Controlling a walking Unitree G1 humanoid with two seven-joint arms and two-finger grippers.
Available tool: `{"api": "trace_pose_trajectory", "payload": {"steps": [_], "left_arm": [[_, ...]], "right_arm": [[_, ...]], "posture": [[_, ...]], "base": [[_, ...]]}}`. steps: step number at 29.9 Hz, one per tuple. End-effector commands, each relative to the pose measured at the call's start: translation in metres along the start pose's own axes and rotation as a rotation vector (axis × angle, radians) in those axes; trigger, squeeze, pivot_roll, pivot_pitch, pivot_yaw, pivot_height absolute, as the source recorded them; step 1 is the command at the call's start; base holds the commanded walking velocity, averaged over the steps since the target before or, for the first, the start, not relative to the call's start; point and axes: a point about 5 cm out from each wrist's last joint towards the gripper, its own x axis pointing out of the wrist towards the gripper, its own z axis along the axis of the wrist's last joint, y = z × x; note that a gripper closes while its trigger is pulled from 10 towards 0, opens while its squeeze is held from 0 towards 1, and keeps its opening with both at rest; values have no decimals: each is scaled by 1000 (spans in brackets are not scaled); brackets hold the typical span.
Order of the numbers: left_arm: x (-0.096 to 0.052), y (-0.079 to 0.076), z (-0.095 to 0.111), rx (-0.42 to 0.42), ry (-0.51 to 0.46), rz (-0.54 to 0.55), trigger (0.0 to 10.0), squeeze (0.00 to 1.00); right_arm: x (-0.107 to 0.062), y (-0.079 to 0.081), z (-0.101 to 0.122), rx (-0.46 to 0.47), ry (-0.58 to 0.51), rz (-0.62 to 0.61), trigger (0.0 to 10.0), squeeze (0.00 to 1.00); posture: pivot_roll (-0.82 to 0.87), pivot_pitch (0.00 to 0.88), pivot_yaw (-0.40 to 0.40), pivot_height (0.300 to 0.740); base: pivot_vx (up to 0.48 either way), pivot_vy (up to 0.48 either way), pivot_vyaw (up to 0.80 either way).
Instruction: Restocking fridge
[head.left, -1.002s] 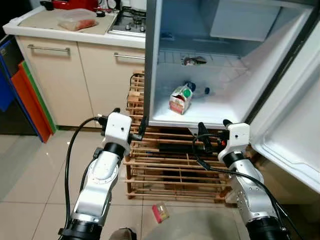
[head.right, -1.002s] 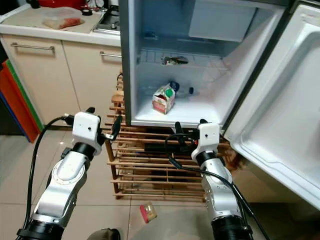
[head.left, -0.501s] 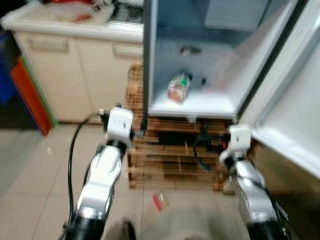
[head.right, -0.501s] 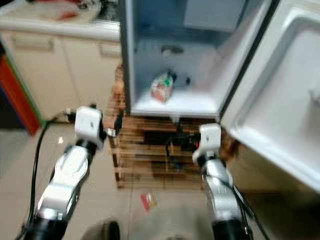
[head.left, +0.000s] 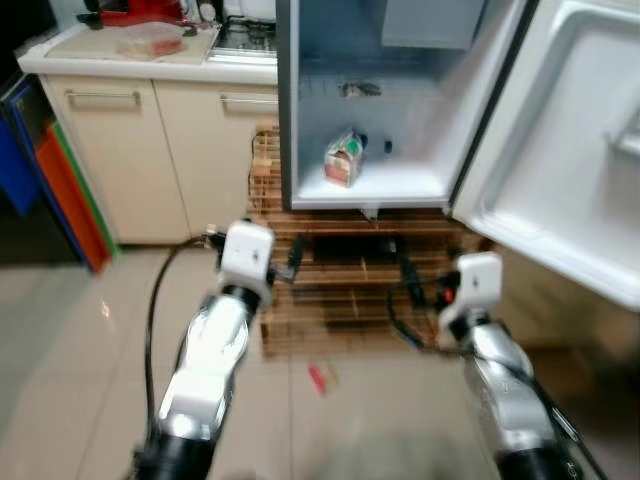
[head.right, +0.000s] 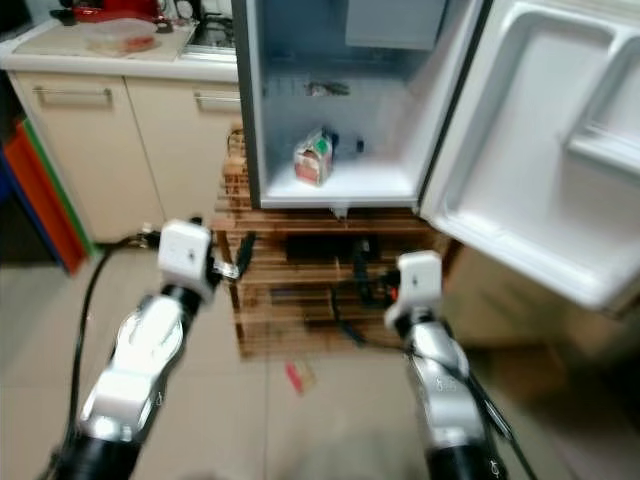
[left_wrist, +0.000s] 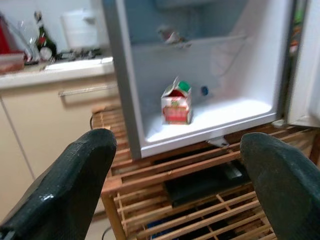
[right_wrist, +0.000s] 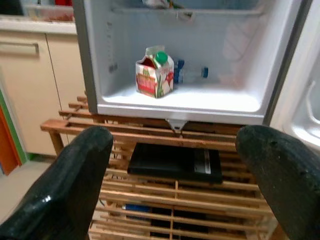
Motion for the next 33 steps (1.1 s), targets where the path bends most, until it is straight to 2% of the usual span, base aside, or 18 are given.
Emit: {"api": "trace_pose_trajectory", "payload": {"steps": [1, 6, 7, 8, 11, 18, 20, 23, 33], "left_arm": [[3, -6, 5, -12, -25, -31, 10000, 0], [9, 0, 4, -23, -20, 10, 10000, 0], [9, 3, 1, -37, -9, 32, 10000, 0], [9, 13, -5, -75, 16, 102, 10000, 0], [5, 20, -12, -135, 36, 140, 10000, 0], [3, 12, -14, -112, 37, 96, 10000, 0], [3, 10, -13, -111, 23, 87, 10000, 0], [1, -2, -4, -111, -39, 7, 10000, 0], [3, 0, -6, -101, -31, 25, 10000, 0]], "right_arm": [[1, -4, 5, -19, -18, -4, 10000, 106], [3, -3, 8, -15, -27, -5, 10000, 98], [4, -3, 9, -11, -31, -7, 10000, 102], [5, -3, 10, -1, -38, -11, 10000, 106], [5, -5, 9, 13, -36, -22, 10000, 102], [4, -10, 7, 15, -26, -36, 10000, 102], [5, -10, 7, 15, -26, -35, 10000, 106], [5, -9, 6, 14, -21, -24, 10000, 98], [1, -10, 3, 3, -9, -13, 10000, 106]], "posture": [[-7, 0, -48, 740], [-20, 0, -42, 740], [-17, 0, -41, 740], [-13, 0, -40, 740], [-5, 0, -41, 740], [-2, 0, -40, 740], [-2, 0, -40, 740], [-1, 0, -43, 740], [-5, 0, -50, 740]], "base": [[0, -469, 0], [0, -454, 0], [0, -435, 0], [0, -431, 0], [0, -435, 0], [104, -421, 0], [247, -409, 0], [0, -451, 0], [0, -439, 0]]}}
